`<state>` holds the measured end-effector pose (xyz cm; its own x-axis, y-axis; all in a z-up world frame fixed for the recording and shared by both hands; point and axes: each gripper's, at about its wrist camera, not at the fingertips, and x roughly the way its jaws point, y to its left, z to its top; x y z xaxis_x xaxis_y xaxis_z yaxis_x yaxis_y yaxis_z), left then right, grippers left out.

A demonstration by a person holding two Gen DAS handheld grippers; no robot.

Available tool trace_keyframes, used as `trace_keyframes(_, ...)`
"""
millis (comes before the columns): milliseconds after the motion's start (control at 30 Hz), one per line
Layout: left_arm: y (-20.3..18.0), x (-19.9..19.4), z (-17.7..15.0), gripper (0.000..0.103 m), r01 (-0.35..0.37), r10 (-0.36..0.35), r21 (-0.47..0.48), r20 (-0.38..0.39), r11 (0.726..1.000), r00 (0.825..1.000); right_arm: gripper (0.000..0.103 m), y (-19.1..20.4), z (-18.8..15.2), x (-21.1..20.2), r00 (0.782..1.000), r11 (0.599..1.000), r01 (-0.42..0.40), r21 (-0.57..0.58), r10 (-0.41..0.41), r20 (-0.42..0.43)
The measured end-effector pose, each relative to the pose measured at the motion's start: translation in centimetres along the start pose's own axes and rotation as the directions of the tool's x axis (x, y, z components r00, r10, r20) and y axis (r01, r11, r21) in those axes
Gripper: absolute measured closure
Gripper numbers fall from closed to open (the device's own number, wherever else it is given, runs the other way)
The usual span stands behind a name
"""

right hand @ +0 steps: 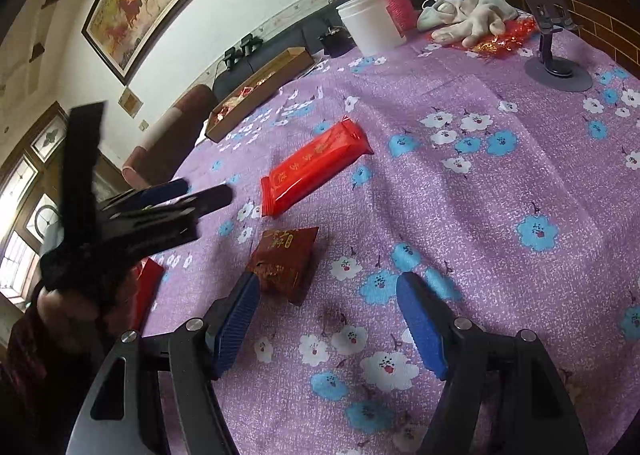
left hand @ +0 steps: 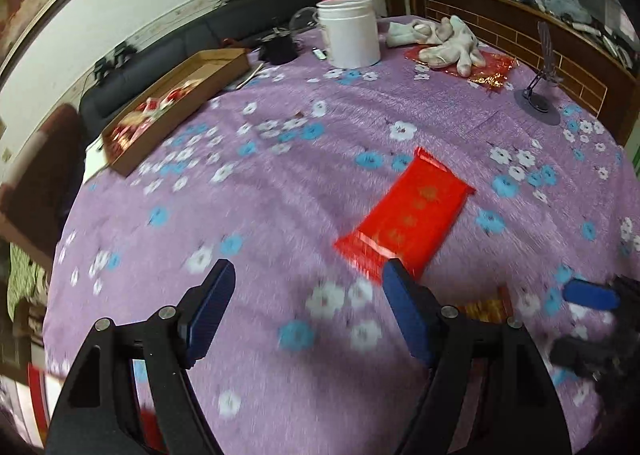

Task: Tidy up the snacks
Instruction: 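Move both grippers back to the long red cake packet and red pastry packet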

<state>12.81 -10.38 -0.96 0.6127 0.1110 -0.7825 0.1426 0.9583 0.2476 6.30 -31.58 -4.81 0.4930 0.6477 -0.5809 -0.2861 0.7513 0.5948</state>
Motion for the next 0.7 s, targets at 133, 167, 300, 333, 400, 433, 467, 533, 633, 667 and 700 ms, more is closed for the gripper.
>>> trace_keyframes(133, -1.1, 1.9, 1.2, 0.027, 0.036, -0.036, 0.045, -0.006, 0.998, 0.999, 0.03, -0.5, 0.1, -0.2, 1.0, 1.0, -0.004, 0.028, 0.003, 0.015)
trace_keyframes(167, -1.3, 2.1, 1.4, 0.027, 0.058, -0.057, 0.046, -0.007, 0.997, 0.998, 0.03, -0.7, 0.1, -0.2, 1.0, 0.999, -0.007, 0.033, 0.007, 0.016)
trace_keyframes(300, -2.3, 3.0, 1.8, 0.027, 0.094, -0.094, 0.054, -0.015, 0.994, 0.995, 0.03, -0.6, 0.2, -0.2, 1.0, 0.999, -0.003, 0.032, 0.002, 0.019)
trace_keyframes(333, -2.6, 3.3, 1.9, 0.027, 0.102, -0.101, 0.058, -0.015, 0.993, 0.995, 0.03, -0.6, 0.1, -0.2, 1.0, 0.999, -0.003, 0.034, 0.002, 0.02)
trace_keyframes(400, -2.9, 3.4, 2.2, 0.027, 0.109, -0.109, 0.057, 0.0, 0.992, 0.994, 0.03, -0.7, 0.1, -0.2, 1.0, 0.999, -0.004, 0.039, 0.003, 0.021)
trace_keyframes(433, -3.0, 3.5, 2.3, 0.027, 0.111, -0.111, 0.059, 0.001, 0.992, 0.994, 0.03, -0.7, 0.1, -0.2, 1.0, 0.999, -0.003, 0.041, 0.002, 0.022)
trace_keyframes(467, -3.1, 3.6, 2.5, 0.027, 0.114, -0.114, 0.061, 0.001, 0.992, 0.993, 0.03, -0.7, 0.1, -0.3, 1.0, 0.999, -0.001, 0.041, 0.0, 0.023)
trace_keyframes(533, -3.2, 3.7, 2.5, 0.027, 0.136, -0.136, 0.057, 0.0, 0.989, 0.991, 0.03, -0.7, 0.1, -0.3, 1.0, 0.999, 0.001, 0.039, -0.002, 0.025)
trace_keyframes(633, -3.2, 3.7, 2.5, 0.027, 0.146, -0.147, 0.06, 0.006, 0.987, 0.989, 0.03, -0.7, 0.1, -0.4, 1.0, 0.999, 0.006, 0.037, -0.007, 0.03)
trace_keyframes(667, -3.2, 3.7, 2.6, 0.027, 0.151, -0.152, 0.061, 0.005, 0.987, 0.988, 0.03, -0.6, 0.0, -0.4, 1.0, 0.999, 0.007, 0.037, -0.008, 0.03)
trace_keyframes(700, -3.3, 3.7, 2.6, 0.027, 0.164, -0.165, 0.063, 0.004, 0.984, 0.986, 0.03, -0.6, 0.0, -0.4, 1.0, 0.999, 0.008, 0.036, -0.009, 0.03)
